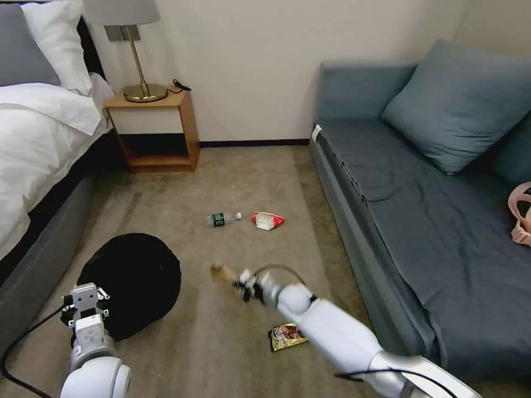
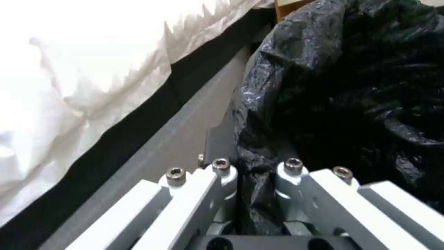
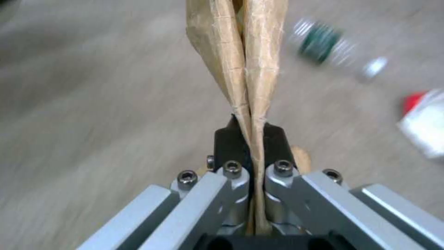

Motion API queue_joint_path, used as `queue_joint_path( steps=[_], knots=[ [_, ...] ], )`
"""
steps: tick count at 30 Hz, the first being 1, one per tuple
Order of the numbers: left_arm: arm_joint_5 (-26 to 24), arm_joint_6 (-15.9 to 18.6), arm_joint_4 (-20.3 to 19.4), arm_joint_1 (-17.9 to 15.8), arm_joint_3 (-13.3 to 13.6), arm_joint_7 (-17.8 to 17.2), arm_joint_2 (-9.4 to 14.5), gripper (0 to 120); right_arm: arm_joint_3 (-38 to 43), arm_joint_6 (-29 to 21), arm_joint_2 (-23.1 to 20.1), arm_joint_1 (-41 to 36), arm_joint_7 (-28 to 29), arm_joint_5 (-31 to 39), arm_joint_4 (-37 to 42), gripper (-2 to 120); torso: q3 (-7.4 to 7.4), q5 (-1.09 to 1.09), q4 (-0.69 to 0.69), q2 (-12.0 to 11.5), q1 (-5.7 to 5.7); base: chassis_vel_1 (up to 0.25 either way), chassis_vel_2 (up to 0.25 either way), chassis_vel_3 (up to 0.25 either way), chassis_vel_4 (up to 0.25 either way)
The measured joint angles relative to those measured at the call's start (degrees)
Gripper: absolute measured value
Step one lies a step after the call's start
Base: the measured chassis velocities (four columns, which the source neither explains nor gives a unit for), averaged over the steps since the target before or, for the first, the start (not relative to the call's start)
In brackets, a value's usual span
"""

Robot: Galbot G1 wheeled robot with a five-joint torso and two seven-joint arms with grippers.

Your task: Pick up the trash bin, then pick up the garbage on the floor and place it into the trash bin.

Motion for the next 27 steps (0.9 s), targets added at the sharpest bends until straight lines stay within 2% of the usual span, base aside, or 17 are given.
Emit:
queue_joint_path(
  steps=[7,11,13,15,16,19,27],
  knots=[
    [-0.1,-0.3,0.5,-0.3,0.2,0.1,0.7,4,2.9,0.2,1.3,5.1,0.3,0.3,-0.3,0,0.0,0.0,0.0,0.0,0.0,0.0,0.0,0.0,0.0],
    [-0.1,-0.4,0.7,-0.5,0.6,0.1,0.6,4,3.4,-0.2,2.1,7.8,1.2,3.4,2.1,0,0.0,-0.01,0.0,0.0,0.0,0.0,0.0,0.0,0.0],
    [-0.1,-0.4,0.7,-0.6,0.8,0.1,0.6,4,3.2,-0.8,2.5,8.8,1.9,6.1,4.6,0,0.0,-0.01,0.0,0.0,0.0,0.0,0.0,0.0,0.0],
    [-0.1,-0.4,0.5,-0.8,1.2,0.1,0.6,4,1.7,-2.2,3.0,9.4,3.3,10.9,11.0,0,0.0,-0.01,0.0,0.0,0.0,0.0,0.0,0.0,0.0],
    [-0.1,-0.4,0.5,-0.8,1.2,0.1,0.6,4,1.7,-2.2,3.0,9.4,3.3,10.9,11.0,0,0.0,-0.01,0.0,0.0,0.0,0.0,0.0,0.0,0.0],
    [-0.2,-0.4,0.6,-1.6,1.6,0.1,0.9,4,-0.9,-3.7,4.3,8.6,4.4,15.5,18.8,0,0.0,-0.01,0.0,0.0,0.0,0.0,0.0,0.0,0.0],
    [-1.1,-1.3,0.9,-2.8,2.1,0.2,1.1,4,-5.7,-4.9,7.9,4.6,6.2,20.2,25.5,0,0.0,-0.01,0.0,0.0,0.0,0.0,0.0,0.0,0.0]
  ],
)
